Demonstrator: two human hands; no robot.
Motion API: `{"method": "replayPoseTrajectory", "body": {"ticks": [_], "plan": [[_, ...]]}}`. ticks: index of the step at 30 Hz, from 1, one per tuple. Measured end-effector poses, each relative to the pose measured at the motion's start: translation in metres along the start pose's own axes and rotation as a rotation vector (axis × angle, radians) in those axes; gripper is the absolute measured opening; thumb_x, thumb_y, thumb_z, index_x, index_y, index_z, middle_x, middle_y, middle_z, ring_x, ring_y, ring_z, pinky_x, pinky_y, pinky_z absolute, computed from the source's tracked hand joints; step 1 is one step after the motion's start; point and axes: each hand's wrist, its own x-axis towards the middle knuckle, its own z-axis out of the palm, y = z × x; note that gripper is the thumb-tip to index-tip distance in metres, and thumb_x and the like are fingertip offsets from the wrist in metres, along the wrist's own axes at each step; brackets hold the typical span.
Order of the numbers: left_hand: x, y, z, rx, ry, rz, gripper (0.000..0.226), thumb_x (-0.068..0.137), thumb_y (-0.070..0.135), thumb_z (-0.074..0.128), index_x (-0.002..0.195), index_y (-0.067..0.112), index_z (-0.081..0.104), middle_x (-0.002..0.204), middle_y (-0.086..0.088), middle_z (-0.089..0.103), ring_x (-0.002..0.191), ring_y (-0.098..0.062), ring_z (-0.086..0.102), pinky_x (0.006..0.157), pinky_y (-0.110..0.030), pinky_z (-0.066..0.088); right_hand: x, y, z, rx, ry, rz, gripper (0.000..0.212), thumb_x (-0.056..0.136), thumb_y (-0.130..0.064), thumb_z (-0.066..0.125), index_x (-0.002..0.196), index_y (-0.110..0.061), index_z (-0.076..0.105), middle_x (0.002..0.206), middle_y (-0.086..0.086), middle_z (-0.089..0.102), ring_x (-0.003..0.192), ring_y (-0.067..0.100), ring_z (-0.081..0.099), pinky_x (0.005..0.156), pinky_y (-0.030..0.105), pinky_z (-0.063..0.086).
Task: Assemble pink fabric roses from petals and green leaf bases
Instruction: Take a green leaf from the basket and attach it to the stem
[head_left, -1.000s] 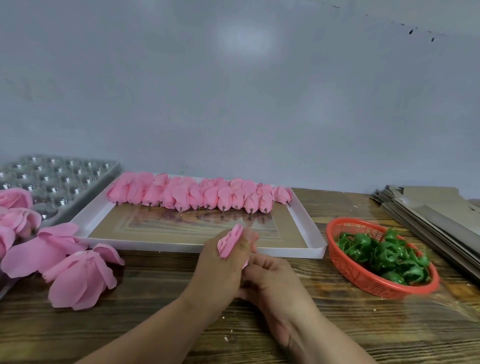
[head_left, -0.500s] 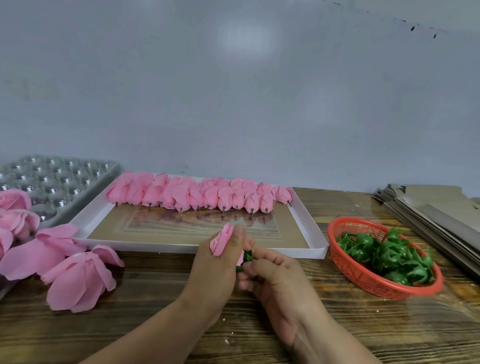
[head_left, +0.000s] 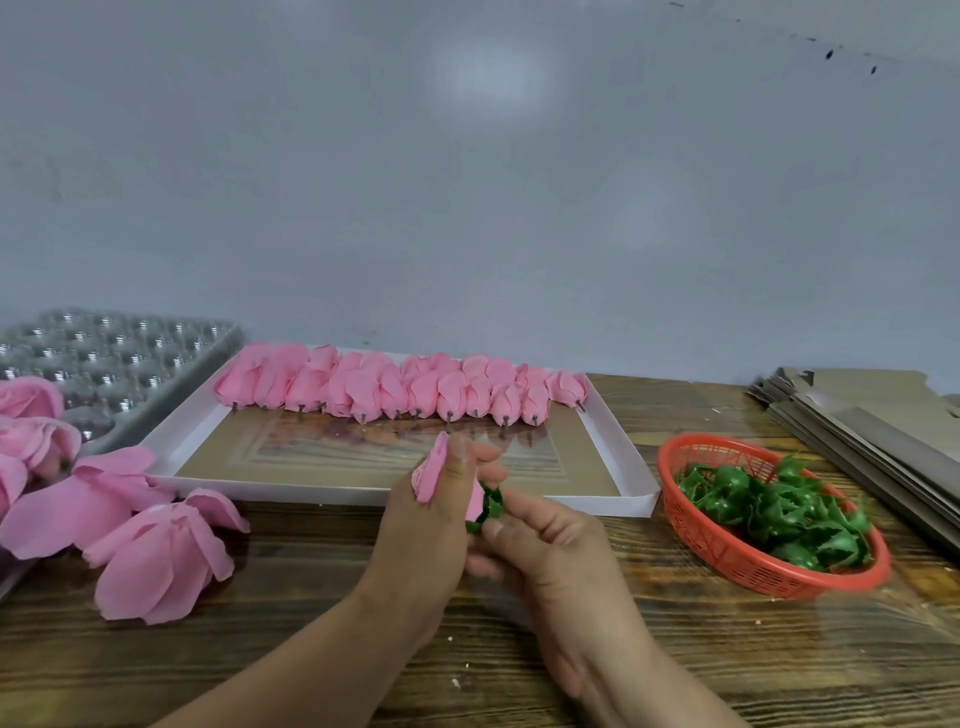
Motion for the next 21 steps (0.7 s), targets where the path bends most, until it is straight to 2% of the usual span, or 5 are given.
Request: {"method": "replayPoseTrajectory", "body": {"ticks": [4, 8, 12, 17, 21], "plan": [[-0.003, -0.001, 0.001, 0.065, -0.019, 0.036, 0.053, 0.064, 0.067, 0.043, 0.088, 0.028, 0.071, 0.074, 0.003, 0.07, 0.067, -0.009, 0.065, 0.056, -0.026, 0.05, -0.005, -0.004, 0.003, -0.093, 0.013, -0.134, 0.039, 0.085, 0.016, 0.051, 0.098, -0.015, 0.07, 0.079, 0.007, 0.074, 0.071, 0.013, 0.069, 0.06, 0.019, 0.055], [-0.002, -0.004, -0.002, 0.101, -0.028, 0.09, 0.057, 0.062, 0.068, 0.043, 0.09, 0.027, 0.071, 0.075, 0.005, 0.068, 0.072, -0.009, 0.064, 0.061, -0.027, 0.05, -0.004, 0.002, 0.005, -0.176, 0.024, -0.129, 0.048, 0.087, 0.018, 0.044, 0.106, -0.019, 0.069, 0.085, 0.007, 0.073, 0.076, 0.014, 0.069, 0.064, 0.02, 0.055], [-0.003, -0.002, -0.005, 0.122, -0.074, 0.133, 0.044, 0.067, 0.063, 0.044, 0.079, 0.03, 0.071, 0.065, 0.015, 0.068, 0.063, 0.004, 0.062, 0.055, -0.012, 0.046, -0.002, 0.0, -0.001, -0.044, -0.028, -0.07, 0.04, 0.085, 0.016, 0.046, 0.103, -0.01, 0.071, 0.093, 0.013, 0.073, 0.078, 0.017, 0.07, 0.064, 0.02, 0.057], [-0.002, 0.0, -0.005, -0.052, -0.188, -0.091, 0.048, 0.068, 0.069, 0.042, 0.076, 0.031, 0.07, 0.075, -0.011, 0.072, 0.066, -0.019, 0.067, 0.059, -0.032, 0.051, 0.001, -0.005, -0.006, 0.0, -0.066, -0.104, 0.026, 0.066, -0.003, 0.069, 0.091, -0.006, 0.074, 0.085, 0.018, 0.072, 0.068, 0.018, 0.069, 0.056, 0.021, 0.056], [-0.001, 0.0, -0.006, -0.19, -0.192, -0.222, 0.052, 0.073, 0.065, 0.043, 0.084, 0.022, 0.07, 0.088, -0.022, 0.071, 0.077, -0.031, 0.067, 0.07, -0.042, 0.053, 0.002, -0.006, -0.01, -0.259, 0.022, -0.276, 0.019, 0.071, 0.005, 0.071, 0.079, -0.013, 0.073, 0.064, 0.019, 0.063, 0.055, 0.023, 0.059, 0.054, 0.029, 0.053]]}}
